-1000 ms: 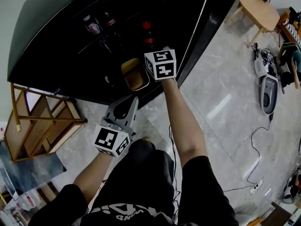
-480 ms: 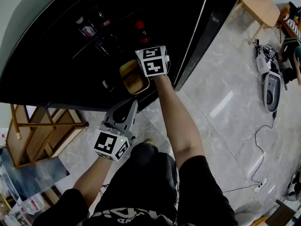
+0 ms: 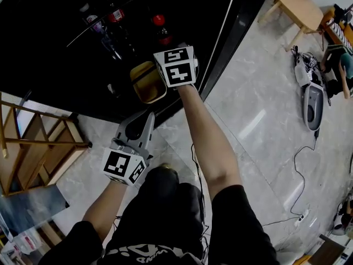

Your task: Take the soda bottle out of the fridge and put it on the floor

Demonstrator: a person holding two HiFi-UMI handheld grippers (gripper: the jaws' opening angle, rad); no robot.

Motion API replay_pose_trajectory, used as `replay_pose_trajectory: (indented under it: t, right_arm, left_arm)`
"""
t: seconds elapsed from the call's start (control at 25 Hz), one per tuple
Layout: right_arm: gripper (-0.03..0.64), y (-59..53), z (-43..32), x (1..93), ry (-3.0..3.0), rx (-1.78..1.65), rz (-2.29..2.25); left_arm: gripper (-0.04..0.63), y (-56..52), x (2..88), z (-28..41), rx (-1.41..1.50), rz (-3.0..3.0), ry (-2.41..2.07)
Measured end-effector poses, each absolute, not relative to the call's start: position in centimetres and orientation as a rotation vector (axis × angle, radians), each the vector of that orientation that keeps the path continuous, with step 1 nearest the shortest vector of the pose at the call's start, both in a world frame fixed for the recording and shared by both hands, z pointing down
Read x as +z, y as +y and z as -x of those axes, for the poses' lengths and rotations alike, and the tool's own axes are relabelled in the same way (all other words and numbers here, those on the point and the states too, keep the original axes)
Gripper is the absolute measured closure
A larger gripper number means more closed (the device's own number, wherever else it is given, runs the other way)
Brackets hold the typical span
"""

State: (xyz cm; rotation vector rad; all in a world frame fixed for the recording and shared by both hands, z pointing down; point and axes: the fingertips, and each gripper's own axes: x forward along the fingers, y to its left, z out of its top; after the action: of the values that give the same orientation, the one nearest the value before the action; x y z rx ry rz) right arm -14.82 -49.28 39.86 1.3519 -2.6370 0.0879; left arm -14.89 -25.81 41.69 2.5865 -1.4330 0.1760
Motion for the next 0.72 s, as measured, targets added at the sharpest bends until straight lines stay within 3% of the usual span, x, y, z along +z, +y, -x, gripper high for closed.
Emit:
replay_pose_trajectory:
  t: [0.72]
  right_arm:
    - [0.304,-36.4,10.2,40.3,-2.713,-0.074,-1.329]
  left_arm:
    - [0.589,-17.7,49.7,11.5,0.073,-2.723,-1.38]
